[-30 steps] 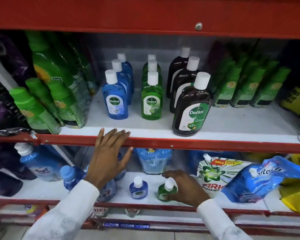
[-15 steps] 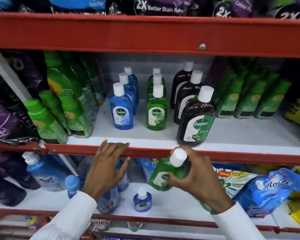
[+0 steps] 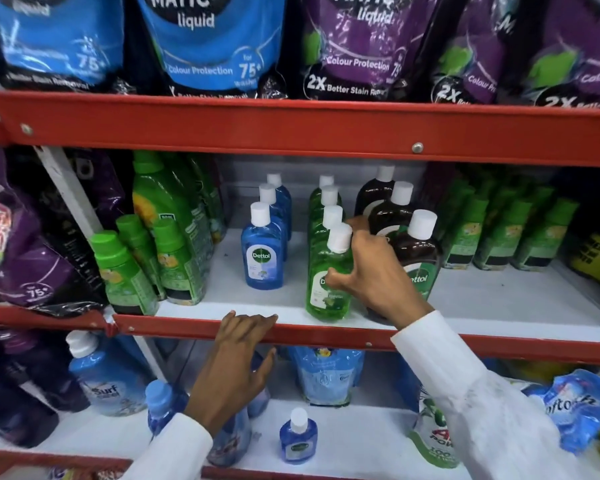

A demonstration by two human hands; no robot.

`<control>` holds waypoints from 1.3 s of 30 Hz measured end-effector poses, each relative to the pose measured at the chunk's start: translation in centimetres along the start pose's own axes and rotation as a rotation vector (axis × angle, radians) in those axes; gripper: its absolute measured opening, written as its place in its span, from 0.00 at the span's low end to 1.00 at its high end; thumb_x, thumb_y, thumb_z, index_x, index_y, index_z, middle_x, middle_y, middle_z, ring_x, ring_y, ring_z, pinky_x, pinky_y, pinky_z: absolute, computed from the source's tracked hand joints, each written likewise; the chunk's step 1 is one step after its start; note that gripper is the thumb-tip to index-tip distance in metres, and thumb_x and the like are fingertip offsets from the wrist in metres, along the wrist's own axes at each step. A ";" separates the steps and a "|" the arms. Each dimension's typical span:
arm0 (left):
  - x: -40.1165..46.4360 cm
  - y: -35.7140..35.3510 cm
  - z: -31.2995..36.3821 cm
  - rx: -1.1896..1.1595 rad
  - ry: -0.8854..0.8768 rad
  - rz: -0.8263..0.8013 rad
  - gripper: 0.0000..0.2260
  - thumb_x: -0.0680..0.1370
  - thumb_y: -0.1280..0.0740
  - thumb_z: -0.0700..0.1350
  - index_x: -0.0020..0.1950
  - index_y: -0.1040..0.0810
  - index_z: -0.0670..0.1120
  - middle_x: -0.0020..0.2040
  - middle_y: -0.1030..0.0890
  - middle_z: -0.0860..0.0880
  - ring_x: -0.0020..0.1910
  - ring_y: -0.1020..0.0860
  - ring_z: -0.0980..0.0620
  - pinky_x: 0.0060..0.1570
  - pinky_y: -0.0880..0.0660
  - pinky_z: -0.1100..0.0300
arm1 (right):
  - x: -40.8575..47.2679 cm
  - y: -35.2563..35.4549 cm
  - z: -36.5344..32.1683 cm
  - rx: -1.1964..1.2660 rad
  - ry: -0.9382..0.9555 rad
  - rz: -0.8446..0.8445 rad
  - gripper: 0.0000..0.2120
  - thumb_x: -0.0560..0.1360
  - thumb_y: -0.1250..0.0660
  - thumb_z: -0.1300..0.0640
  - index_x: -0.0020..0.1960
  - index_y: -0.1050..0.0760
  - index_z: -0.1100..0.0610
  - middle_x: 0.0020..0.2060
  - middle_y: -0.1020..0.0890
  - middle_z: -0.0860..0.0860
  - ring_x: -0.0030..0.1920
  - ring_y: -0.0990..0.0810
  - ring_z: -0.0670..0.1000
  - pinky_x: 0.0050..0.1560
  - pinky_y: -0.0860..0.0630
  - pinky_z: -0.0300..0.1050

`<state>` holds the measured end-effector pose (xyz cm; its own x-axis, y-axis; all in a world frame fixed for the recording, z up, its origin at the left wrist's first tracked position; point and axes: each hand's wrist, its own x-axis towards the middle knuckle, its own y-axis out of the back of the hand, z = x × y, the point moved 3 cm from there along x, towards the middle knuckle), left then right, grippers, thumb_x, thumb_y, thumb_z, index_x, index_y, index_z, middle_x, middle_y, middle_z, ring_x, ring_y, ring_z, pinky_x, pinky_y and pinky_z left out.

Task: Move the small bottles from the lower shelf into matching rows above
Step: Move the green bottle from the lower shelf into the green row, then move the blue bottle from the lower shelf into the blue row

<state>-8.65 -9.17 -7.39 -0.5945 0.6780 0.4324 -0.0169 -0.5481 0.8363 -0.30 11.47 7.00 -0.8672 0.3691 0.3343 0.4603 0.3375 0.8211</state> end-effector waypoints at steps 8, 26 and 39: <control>0.0 0.0 -0.1 0.007 -0.003 -0.005 0.24 0.75 0.39 0.55 0.70 0.29 0.52 0.58 0.22 0.52 0.59 0.27 0.50 0.72 0.41 0.54 | 0.3 -1.0 0.3 0.044 -0.020 -0.051 0.21 0.69 0.24 0.56 0.56 0.29 0.61 0.43 0.17 0.56 0.41 0.19 0.56 0.42 0.21 0.53; -1.5 1.8 -2.8 0.059 0.067 0.021 0.22 0.76 0.35 0.49 0.71 0.30 0.51 0.60 0.23 0.49 0.63 0.29 0.49 0.77 0.43 0.44 | -13.4 -17.2 5.7 0.073 0.093 -0.445 0.27 0.69 0.28 0.50 0.67 0.29 0.48 0.63 0.23 0.47 0.63 0.25 0.49 0.65 0.26 0.44; -1.7 2.7 -3.2 0.016 0.049 -0.013 0.24 0.76 0.34 0.49 0.72 0.32 0.53 0.64 0.25 0.51 0.67 0.30 0.51 0.79 0.46 0.48 | -11.6 -20.7 5.8 0.126 -0.019 -0.552 0.18 0.60 0.23 0.50 0.47 0.25 0.48 0.42 0.17 0.46 0.43 0.20 0.50 0.40 0.23 0.44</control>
<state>-10.25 -13.42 -6.96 -0.6330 0.6601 0.4046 -0.0120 -0.5309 0.8474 1.40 5.26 -16.56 -0.9827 0.1236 -0.1379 -0.0401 0.5850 0.8100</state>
